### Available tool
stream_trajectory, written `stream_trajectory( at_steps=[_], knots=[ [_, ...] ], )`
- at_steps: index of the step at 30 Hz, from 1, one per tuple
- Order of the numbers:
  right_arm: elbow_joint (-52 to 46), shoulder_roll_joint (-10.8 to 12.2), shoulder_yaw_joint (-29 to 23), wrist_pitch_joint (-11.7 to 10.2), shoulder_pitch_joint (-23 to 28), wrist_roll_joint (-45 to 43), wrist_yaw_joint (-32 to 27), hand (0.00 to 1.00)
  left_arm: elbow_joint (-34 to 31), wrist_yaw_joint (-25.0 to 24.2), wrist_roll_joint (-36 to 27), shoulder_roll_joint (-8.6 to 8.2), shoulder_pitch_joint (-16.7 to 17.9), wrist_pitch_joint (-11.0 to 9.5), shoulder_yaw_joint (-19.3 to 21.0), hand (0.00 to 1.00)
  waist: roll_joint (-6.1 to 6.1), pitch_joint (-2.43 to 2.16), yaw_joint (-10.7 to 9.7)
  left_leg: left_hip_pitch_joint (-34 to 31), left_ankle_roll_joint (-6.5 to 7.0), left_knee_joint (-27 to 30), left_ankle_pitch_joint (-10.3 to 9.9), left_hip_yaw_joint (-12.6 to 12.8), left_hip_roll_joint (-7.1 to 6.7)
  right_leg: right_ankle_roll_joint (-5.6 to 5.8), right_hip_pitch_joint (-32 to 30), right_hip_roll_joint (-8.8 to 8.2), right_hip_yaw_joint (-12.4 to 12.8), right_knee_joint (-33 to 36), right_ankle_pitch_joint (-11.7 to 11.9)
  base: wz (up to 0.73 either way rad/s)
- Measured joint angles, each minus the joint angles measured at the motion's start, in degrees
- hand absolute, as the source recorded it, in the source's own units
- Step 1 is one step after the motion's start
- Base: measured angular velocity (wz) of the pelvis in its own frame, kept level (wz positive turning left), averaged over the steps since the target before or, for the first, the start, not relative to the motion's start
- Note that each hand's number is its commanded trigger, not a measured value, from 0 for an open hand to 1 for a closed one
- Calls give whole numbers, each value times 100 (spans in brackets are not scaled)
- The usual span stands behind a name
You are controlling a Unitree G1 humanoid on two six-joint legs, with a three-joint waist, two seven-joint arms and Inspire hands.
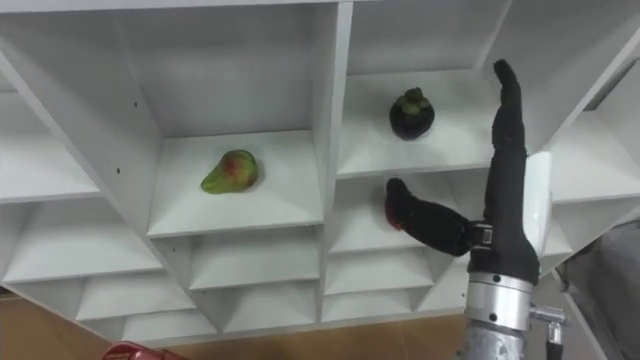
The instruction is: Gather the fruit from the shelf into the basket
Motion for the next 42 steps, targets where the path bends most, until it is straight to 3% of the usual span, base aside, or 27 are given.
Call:
stream_trajectory(
  at_steps=[10, 19, 23, 31, 38, 42],
  knots=[
    [-5, -39, 345, -5, -1, 12, 176, 0, 7, 52, -6, 41, -195, 78, -492, 100, -10, -20, -97, -3, -8, -19, 6, 89, 5, -5, -52, 26, 99, 3, 7, -4],
    [-2, -38, 376, -38, -16, 12, 268, 0, 3, 25, -13, 30, -455, 43, -507, 100, -19, -12, -123, 9, -8, -53, 6, 157, 11, -3, -55, 41, 163, -12, 8, -3],
    [27, -42, 362, -38, -51, 44, 403, 0, 70, -76, -230, 11, -455, 38, -511, 100, -8, 20, -107, 55, -8, -54, 6, 154, 11, -4, -39, 40, 163, -6, 8, 0],
    [194, -76, 252, 26, -545, 675, 474, 0, 175, -229, -244, 35, -368, 112, -473, 100, -53, 31, -110, -13, -8, -53, 6, 124, 10, -4, -65, 36, 130, -16, 8, 2],
    [218, -233, -46, 84, -705, 1123, 610, 0, -162, -339, -239, 119, -174, 170, -370, 100, -158, -31, -41, -20, -13, -48, 10, 39, 14, -3, -34, 26, -8, -70, 9, 6],
    [218, -256, -209, 88, -776, 1328, 675, 0, -257, -339, -240, 150, -135, 171, -365, 100, -234, 13, -6, 23, -13, -49, 10, -25, 13, -2, 49, 20, -96, -99, 9, 9]
  ],
)
